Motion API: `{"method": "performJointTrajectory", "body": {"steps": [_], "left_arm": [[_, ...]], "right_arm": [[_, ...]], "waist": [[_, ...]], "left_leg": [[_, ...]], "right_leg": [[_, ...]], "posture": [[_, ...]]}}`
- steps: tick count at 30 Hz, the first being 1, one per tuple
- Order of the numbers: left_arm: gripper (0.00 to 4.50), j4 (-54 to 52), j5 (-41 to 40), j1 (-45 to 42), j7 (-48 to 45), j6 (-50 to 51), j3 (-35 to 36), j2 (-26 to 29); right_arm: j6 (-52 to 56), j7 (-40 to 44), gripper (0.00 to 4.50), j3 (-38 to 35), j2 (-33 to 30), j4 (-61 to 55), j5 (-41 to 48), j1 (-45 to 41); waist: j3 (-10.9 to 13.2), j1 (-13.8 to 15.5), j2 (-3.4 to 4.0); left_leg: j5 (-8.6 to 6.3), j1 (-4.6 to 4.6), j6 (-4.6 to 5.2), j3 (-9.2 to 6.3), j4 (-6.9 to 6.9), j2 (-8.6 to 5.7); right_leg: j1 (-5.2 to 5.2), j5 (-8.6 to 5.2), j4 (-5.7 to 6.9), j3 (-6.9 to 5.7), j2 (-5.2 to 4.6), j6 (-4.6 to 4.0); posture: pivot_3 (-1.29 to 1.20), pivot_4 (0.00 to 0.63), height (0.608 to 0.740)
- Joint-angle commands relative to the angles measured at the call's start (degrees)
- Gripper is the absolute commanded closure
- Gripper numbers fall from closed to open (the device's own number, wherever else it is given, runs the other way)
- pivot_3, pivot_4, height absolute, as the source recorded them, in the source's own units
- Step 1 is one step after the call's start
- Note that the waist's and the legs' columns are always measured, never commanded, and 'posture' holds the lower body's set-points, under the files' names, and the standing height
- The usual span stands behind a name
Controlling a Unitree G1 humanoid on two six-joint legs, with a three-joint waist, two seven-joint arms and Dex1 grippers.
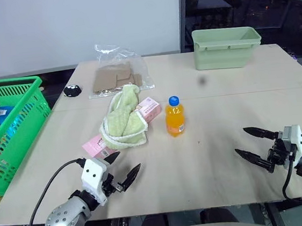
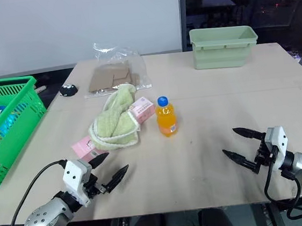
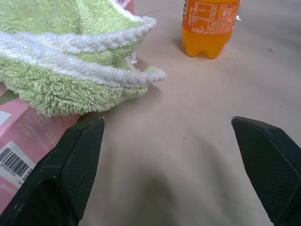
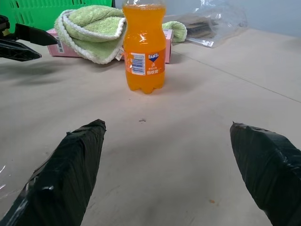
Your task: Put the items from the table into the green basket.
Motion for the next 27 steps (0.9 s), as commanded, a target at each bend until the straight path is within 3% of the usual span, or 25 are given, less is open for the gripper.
{"method": "performJointTrajectory", "body": {"steps": [1, 22, 27], "left_arm": [[0.04, -2.32, -0.22, -0.26, 0.07, -1.16, 0.87, 0.27], [0.04, -2.65, -0.67, -0.18, -0.06, -1.81, -0.1, -0.93], [0.04, -5.11, -6.51, -6.35, 0.09, 0.31, 4.94, 1.09]], "right_arm": [[-1.33, -0.12, 0.0, -1.34, -0.25, -0.67, 0.04, -0.3], [-3.56, -0.28, 0.0, -0.79, -0.1, 1.82, -1.19, -0.52], [4.46, 5.5, 0.0, 0.55, -3.15, -6.17, 6.16, 1.64]], "waist": [[0.0, 0.0, 0.0], [0.0, 0.01, 0.0], [0.04, 0.21, 0.0]], "left_leg": [[0.0, 0.0, 0.0, 0.0, 0.0, 0.0], [0.0, 0.0, 0.0, 0.01, 0.0, 0.0], [0.0, 0.0, 0.0, -0.01, 0.0, 0.0]], "right_leg": [[0.0, 0.0, 0.0, 0.0, 0.0, 0.0], [0.0, 0.0, 0.0, 0.0, 0.0, 0.0], [0.0, 0.0, 0.0, -0.01, 0.0, 0.0]], "posture": [[-0.01, 0.0, 0.74], [-0.01, 0.0, 0.74], [-0.01, 0.0, 0.74]]}}
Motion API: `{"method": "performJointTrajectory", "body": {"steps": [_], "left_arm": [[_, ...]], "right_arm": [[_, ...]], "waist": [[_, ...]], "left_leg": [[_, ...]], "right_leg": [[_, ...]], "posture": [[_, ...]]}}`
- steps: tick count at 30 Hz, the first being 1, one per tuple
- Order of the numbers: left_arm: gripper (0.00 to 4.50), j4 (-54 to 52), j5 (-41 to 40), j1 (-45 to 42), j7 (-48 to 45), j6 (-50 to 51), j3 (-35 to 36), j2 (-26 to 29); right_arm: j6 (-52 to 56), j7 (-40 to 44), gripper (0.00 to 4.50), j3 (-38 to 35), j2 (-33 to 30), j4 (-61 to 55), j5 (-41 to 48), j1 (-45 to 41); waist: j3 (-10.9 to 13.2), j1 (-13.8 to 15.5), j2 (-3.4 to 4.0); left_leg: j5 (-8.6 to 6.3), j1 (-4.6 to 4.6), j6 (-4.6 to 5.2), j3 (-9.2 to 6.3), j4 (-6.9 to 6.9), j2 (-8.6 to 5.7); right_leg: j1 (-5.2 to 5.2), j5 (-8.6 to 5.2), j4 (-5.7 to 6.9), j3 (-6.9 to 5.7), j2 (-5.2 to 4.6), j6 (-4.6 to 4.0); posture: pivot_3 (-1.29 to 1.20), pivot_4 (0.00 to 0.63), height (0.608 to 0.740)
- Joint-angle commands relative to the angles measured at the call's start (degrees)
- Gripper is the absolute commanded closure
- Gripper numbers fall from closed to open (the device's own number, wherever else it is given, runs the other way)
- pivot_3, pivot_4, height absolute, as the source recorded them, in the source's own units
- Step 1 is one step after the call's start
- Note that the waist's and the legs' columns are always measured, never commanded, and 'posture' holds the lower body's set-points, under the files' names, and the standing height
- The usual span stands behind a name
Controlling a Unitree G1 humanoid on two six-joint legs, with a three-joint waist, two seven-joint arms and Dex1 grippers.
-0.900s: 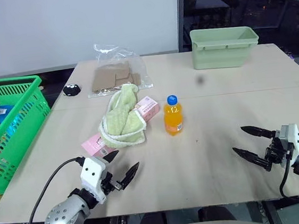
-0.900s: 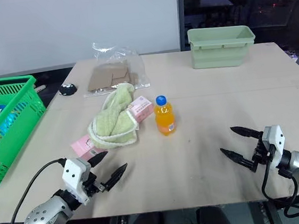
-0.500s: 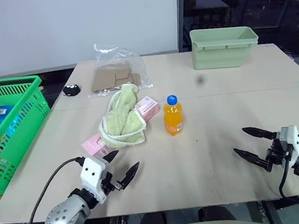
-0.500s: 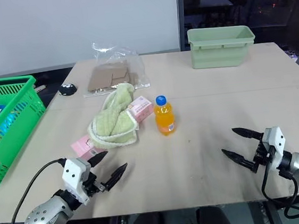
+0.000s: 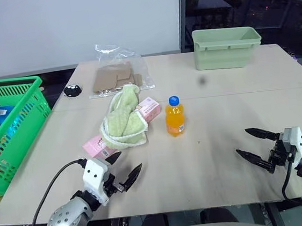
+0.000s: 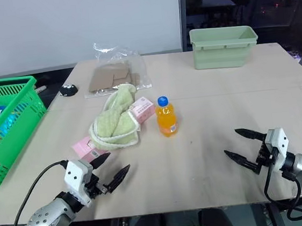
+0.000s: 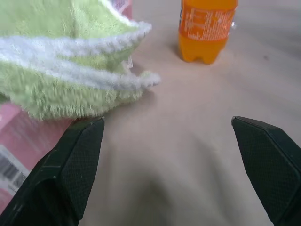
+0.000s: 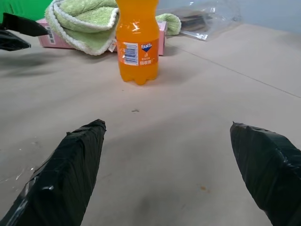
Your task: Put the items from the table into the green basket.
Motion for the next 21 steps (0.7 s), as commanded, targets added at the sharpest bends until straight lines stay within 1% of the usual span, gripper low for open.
{"method": "performJointTrajectory", "body": {"steps": [1, 3, 4, 6, 7, 9, 11, 16, 19, 21], "left_arm": [[0.04, -3.06, -5.78, -8.58, 2.79, 2.96, 6.81, 2.59], [0.04, -1.74, -9.22, -14.49, 7.1, 8.38, 9.67, 3.13], [0.04, -1.29, -12.83, -16.87, 9.31, 14.3, 10.72, 4.09], [0.04, 0.81, -12.23, -22.14, 14.32, 26.82, 10.31, 8.38], [0.04, 2.02, -9.98, -24.5, 15.98, 29.37, 9.38, 10.32], [0.04, 4.55, -8.09, -28.46, 16.86, 31.05, 7.83, 11.8], [0.04, 6.21, -7.66, -30.83, 16.29, 32.76, 5.82, 12.02], [0.04, 9.0, -3.89, -32.97, 12.98, 33.81, -2.39, 12.47], [0.04, 10.52, -1.66, -33.28, 11.51, 33.96, -5.93, 12.98], [0.54, 11.17, -0.56, -33.59, 11.45, 33.27, -6.16, 12.75]], "right_arm": [[6.16, 5.25, 0.0, 1.03, -3.7, -9.66, 6.56, 1.19], [5.93, 5.5, 0.0, 1.86, -3.86, -11.91, 6.28, 0.39], [5.28, 4.97, 0.0, 1.96, -3.27, -12.39, 6.0, -0.56], [6.7, 3.43, 0.0, 1.68, -2.31, -13.4, 7.61, -3.0], [7.21, 2.57, 0.0, 1.51, -1.94, -13.78, 7.99, -4.16], [8.03, 1.35, 0.0, 1.26, -1.49, -14.43, 8.59, -5.91], [8.76, 0.65, 0.0, 1.08, -1.25, -14.85, 9.18, -7.01], [9.86, -0.2, 0.0, 1.34, -1.3, -15.27, 9.28, -8.15], [9.46, -0.92, 0.0, 1.24, -0.84, -15.33, 8.83, -7.75], [9.19, -1.41, 0.0, 1.06, -0.61, -15.39, 8.6, -7.42]], "waist": [[0.06, 0.44, 0.1], [0.03, 0.43, 0.04], [0.0, 0.38, 0.02], [-0.05, -0.1, -0.05], [-0.02, -0.24, -0.06], [0.01, -0.3, -0.07], [0.01, -0.11, -0.11], [0.05, 0.06, -0.14], [0.06, -0.07, -0.12], [0.06, -0.13, -0.11]], "left_leg": [[0.0, -0.01, 0.0, -0.02, 0.0, 0.0], [0.01, 0.01, 0.0, -0.11, 0.01, 0.01], [0.01, 0.03, 0.0, -0.17, 0.02, 0.01], [0.01, 0.13, 0.0, -0.2, 0.06, 0.01], [0.01, 0.13, 0.0, -0.21, 0.07, 0.01], [0.01, 0.12, 0.01, -0.2, 0.07, 0.0], [0.0, 0.05, 0.0, -0.23, 0.06, -0.01], [-0.01, -0.09, 0.01, -0.36, -0.01, -0.04], [-0.01, -0.08, 0.01, -0.37, -0.02, -0.03], [0.0, -0.06, 0.01, -0.37, 0.0, -0.03]], "right_leg": [[0.01, 0.0, 0.02, -0.02, 0.0, 0.0], [0.01, 0.01, 0.07, -0.08, 0.03, -0.01], [0.03, 0.01, 0.08, -0.1, 0.07, -0.01], [0.16, 0.01, 0.08, -0.11, 0.09, 0.0], [0.18, 0.02, 0.06, -0.09, 0.11, 0.01], [0.21, 0.02, 0.05, -0.07, 0.11, 0.02], [0.2, 0.03, 0.0, -0.1, 0.11, 0.03], [0.13, 0.13, 0.0, -0.2, 0.12, 0.16], [0.12, 0.12, 0.02, -0.2, 0.13, 0.15], [0.12, 0.03, 0.02, -0.2, 0.13, 0.02]], "posture": [[-0.01, 0.0, 0.74], [-0.01, 0.0, 0.74], [-0.01, 0.0, 0.74], [-0.01, 0.0, 0.74], [-0.01, 0.0, 0.74], [-0.01, 0.0, 0.74], [-0.02, 0.0, 0.74], [-0.04, 0.0, 0.74], [-0.05, 0.0, 0.74], [-0.05, 0.0, 0.74]]}}
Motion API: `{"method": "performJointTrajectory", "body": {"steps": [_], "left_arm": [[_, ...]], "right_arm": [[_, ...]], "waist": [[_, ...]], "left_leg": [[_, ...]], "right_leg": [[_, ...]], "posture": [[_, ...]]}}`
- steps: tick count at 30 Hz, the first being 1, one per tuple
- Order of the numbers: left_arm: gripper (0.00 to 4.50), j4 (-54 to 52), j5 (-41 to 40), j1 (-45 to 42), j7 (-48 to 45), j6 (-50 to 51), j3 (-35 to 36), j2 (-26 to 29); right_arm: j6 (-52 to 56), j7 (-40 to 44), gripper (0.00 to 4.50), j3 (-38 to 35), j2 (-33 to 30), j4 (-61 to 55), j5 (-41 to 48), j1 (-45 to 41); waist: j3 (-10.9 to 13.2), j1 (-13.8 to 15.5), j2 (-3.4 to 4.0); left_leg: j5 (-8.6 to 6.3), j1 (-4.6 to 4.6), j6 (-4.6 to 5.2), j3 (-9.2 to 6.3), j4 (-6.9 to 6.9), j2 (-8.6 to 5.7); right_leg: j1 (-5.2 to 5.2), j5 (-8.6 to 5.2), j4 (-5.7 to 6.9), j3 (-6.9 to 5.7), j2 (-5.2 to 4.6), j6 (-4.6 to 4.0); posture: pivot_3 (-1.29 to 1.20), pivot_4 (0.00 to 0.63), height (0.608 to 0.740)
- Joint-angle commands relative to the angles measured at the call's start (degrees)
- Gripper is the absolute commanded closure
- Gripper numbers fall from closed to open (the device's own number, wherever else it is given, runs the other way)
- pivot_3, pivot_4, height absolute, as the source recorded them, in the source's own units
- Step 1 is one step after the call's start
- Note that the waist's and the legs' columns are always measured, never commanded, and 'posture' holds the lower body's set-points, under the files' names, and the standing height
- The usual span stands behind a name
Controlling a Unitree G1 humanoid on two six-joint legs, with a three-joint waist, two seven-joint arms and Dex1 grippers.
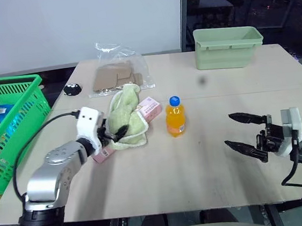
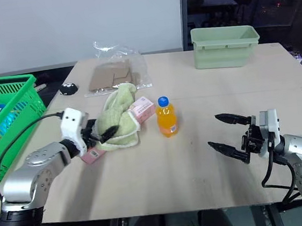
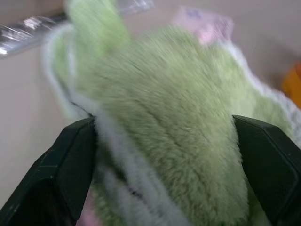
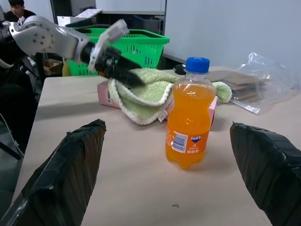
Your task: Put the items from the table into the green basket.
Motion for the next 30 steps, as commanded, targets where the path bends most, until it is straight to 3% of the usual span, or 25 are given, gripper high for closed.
{"method": "performJointTrajectory", "body": {"steps": [1, 3, 4, 6, 10, 14, 16, 21, 25, 30], "left_arm": [[0.73, 0.66, 1.84, -1.31, -0.83, -1.5, 0.14, 0.25], [1.52, 0.87, 2.6, -1.95, -0.3, -2.65, 1.18, -0.34], [2.18, 1.04, 2.72, -2.4, 0.15, -2.83, 1.79, -0.83], [2.8, 1.35, 3.35, -3.52, 1.03, -4.5, 2.79, -1.78], [4.46, 0.59, 1.64, -7.61, 2.29, -6.32, 6.42, -4.57], [4.49, 1.33, -0.36, -16.73, 2.83, -6.28, 8.62, -6.11], [4.49, 6.97, 1.75, -24.67, 2.17, -7.56, 5.93, -6.53], [4.49, 41.38, 13.71, -52.06, -3.19, -21.54, -6.4, -13.1], [4.49, 72.07, 19.33, -70.76, -4.48, -35.79, -8.19, -20.8], [4.49, 86.22, 23.46, -79.92, -7.91, -43.57, -9.19, -27.65]], "right_arm": [[-0.77, -1.12, 0.0, -1.4, 0.43, -2.36, 0.2, 0.2], [-1.08, -1.53, 0.0, -1.57, 0.64, -2.46, 0.06, 0.59], [-1.28, -1.62, 0.0, -1.58, 0.76, -2.39, -0.04, 0.72], [-1.85, -1.63, 0.0, -1.4, 1.09, -1.95, -0.47, 0.94], [-2.6, -1.86, 0.0, -1.06, 1.75, -1.59, -1.13, 0.87], [-3.05, -2.06, 0.0, -0.99, 2.12, -1.15, -1.45, 0.2], [-3.28, -2.19, 0.0, -0.87, 2.52, -0.46, -1.71, -0.72], [-4.16, -2.1, 0.0, 0.31, 3.75, 1.37, -2.8, -3.51], [-4.19, -5.08, 0.0, -0.86, 5.12, 1.38, -3.04, -5.27], [-3.6, -24.41, 0.0, -7.73, 8.81, 3.21, -8.05, -9.13]], "waist": [[0.0, -0.03, 0.01], [0.0, 0.05, 0.01], [0.0, 0.05, 0.01], [0.0, 0.02, 0.01], [0.01, 0.02, -0.02], [0.03, 0.02, -0.07], [0.04, 0.16, -0.09], [0.08, 0.46, -0.17], [0.2, -0.13, -0.23], [0.31, -2.78, 0.01]], "left_leg": [[0.0, 0.01, 0.0, 0.01, 0.01, 0.0], [0.01, 0.02, 0.0, 0.02, 0.04, 0.0], [0.01, 0.01, 0.0, 0.03, 0.05, 0.0], [0.01, 0.01, 0.0, 0.05, 0.07, 0.0], [0.01, -0.01, 0.0, 0.01, 0.08, 0.0], [0.01, -0.03, 0.0, 0.01, 0.08, 0.0], [0.01, -0.06, 0.0, -0.01, 0.1, 0.0], [0.01, -0.07, 0.01, -0.25, 0.48, -0.07], [-0.05, -0.22, 0.1, -0.33, 0.66, -0.18], [-0.19, -0.79, 0.31, -0.27, 0.65, -0.17]], "right_leg": [[0.0, 0.0, 0.0, 0.01, 0.0, -0.01], [0.01, -0.01, 0.0, 0.01, -0.01, 0.0], [0.02, -0.01, 0.0, 0.01, -0.02, 0.0], [0.02, -0.01, 0.0, 0.03, -0.03, 0.0], [0.02, 0.01, 0.01, 0.01, -0.01, 0.03], [0.01, 0.11, 0.01, 0.01, 0.0, 0.19], [0.02, 0.12, 0.0, -0.01, 0.0, 0.21], [0.29, 0.14, -0.04, -0.07, 0.15, 0.27], [0.39, 0.15, -0.2, 0.01, 0.19, 0.31], [-0.19, 0.16, -0.06, 0.19, 0.21, 0.31]], "posture": [[-0.06, 0.0, 0.74], [-0.06, 0.0, 0.74], [-0.06, 0.0, 0.74], [-0.06, 0.0, 0.74], [-0.06, 0.0, 0.74], [-0.06, 0.0, 0.74], [-0.05, 0.0, 0.74], [-0.06, 0.0, 0.74], [-0.1, 0.0, 0.74], [-0.18, 0.0, 0.74]]}}
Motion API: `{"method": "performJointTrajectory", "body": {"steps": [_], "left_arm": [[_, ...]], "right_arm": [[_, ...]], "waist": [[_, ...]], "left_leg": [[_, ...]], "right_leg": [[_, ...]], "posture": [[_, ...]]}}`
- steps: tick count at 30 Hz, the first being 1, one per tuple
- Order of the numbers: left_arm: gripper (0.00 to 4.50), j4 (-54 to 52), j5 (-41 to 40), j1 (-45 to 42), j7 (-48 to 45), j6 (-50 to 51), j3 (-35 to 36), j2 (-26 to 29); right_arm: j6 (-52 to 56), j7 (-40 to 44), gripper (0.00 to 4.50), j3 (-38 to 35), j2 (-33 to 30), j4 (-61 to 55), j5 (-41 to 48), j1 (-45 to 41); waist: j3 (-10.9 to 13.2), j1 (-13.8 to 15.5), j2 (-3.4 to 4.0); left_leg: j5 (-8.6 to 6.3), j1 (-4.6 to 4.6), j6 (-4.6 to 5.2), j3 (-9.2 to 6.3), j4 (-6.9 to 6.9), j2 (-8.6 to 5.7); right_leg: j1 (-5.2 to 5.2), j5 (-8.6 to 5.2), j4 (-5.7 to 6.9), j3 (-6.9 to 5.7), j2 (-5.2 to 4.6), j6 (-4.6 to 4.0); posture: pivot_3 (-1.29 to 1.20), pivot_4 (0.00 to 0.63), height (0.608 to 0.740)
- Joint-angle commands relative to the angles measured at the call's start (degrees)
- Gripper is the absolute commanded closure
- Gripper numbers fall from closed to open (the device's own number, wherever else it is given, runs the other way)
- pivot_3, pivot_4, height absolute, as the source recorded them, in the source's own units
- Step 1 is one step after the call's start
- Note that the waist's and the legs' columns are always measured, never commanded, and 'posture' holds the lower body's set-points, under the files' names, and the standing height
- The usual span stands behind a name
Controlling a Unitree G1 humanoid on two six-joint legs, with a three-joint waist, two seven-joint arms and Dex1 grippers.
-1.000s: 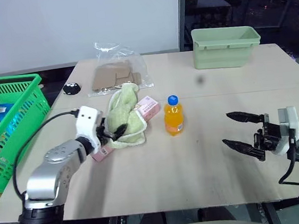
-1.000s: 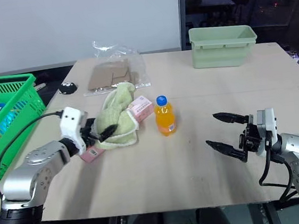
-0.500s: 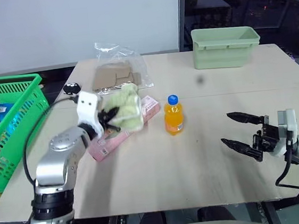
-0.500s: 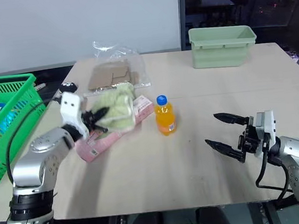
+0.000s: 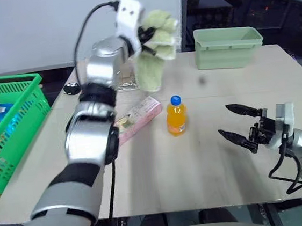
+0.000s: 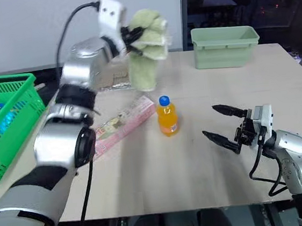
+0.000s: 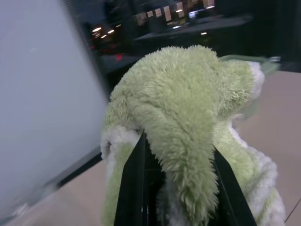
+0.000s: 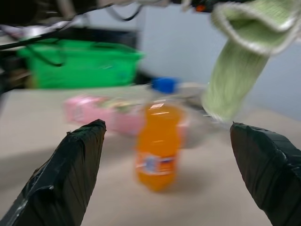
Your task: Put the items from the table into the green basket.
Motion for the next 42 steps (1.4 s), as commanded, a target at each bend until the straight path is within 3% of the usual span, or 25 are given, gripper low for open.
{"method": "performJointTrajectory", "body": {"steps": [1, 5, 13, 20, 27, 36, 39, 42], "left_arm": [[4.49, 5.38, 2.18, -4.53, -2.96, -5.42, 0.25, -3.13], [4.49, 6.98, 2.72, -7.14, -8.18, -7.98, 0.71, -7.91], [4.49, 7.72, 3.52, -10.17, -15.1, -8.86, 1.79, -15.83], [1.63, 8.76, 7.94, -9.89, -5.72, -9.98, 0.76, -18.28], [1.63, 8.83, 7.89, -10.29, -1.76, -9.64, 2.47, -15.64], [1.63, 5.05, 4.68, -9.68, -9.56, -11.52, 5.84, -9.27], [1.63, -3.38, 0.93, -5.86, -14.19, -10.0, 8.35, -4.22], [1.63, -22.89, -3.71, 3.53, -16.9, -0.39, 10.47, 1.72]], "right_arm": [[0.0, -12.89, 0.0, -6.25, 0.25, 0.39, -3.92, -2.58], [1.95, -22.33, 0.0, -10.08, 1.15, 0.02, -6.16, -1.22], [-0.22, -22.73, 0.0, -12.64, 2.16, -3.76, -3.74, 3.97], [-2.24, -22.24, 0.0, -13.26, 2.84, -4.5, -2.17, 4.73], [-3.35, -20.43, 0.0, -12.73, 2.79, -3.32, -1.37, 4.11], [-2.68, -13.34, 0.0, -7.33, 0.37, -0.97, -3.27, 3.5], [-1.39, -9.05, 0.0, -5.55, -1.5, -1.07, -2.38, 4.44], [0.68, -5.1, 0.0, -4.74, -3.38, -1.35, -0.21, 4.92]], "waist": [[0.1, -0.73, 0.17], [0.16, -2.19, 0.25], [0.27, -6.17, 0.55], [0.31, -11.15, 0.6], [0.32, -13.32, 0.62], [0.43, -11.71, 0.73], [0.51, -10.91, 0.87], [0.51, -10.26, 1.01]], "left_leg": [[0.0, -0.25, 0.0, -0.01, 0.0, -0.01], [-0.18, -0.26, 0.31, -0.03, -0.02, -0.01], [-0.23, -0.18, 0.36, 0.06, -0.03, -0.15], [-0.22, -0.1, 0.38, 0.04, 0.07, -0.4], [-0.22, -0.07, 0.39, -0.17, 0.07, -0.72], [-0.21, -0.1, 0.39, -0.26, 0.06, -0.84], [-0.21, -0.09, 0.39, -0.33, 0.06, -0.84], [-0.21, -0.05, 0.39, -0.36, 0.05, -0.82]], "right_leg": [[-0.23, 0.04, 0.01, 0.0, -0.01, -0.05], [-0.24, -0.03, 0.02, -0.01, -0.01, 0.04], [-0.15, -0.21, 0.0, 0.16, -0.1, 0.34], [-0.05, -0.25, 0.05, 0.59, -0.11, 0.51], [-0.04, -0.19, 0.05, 0.75, -0.25, 0.73], [-0.03, -0.22, 0.06, 0.71, -0.34, 0.81], [-0.03, -0.22, 0.13, 0.66, -0.34, 0.82], [-0.03, -0.22, 0.24, 0.66, -0.34, 0.81]], "posture": [[-0.19, 0.0, 0.74], [-0.23, 0.0, 0.74], [-0.27, 0.0, 0.74], [-0.27, 0.0, 0.74], [-0.24, 0.0, 0.74], [-0.16, 0.0, 0.74], [-0.15, 0.0, 0.74], [-0.13, 0.0, 0.74]]}}
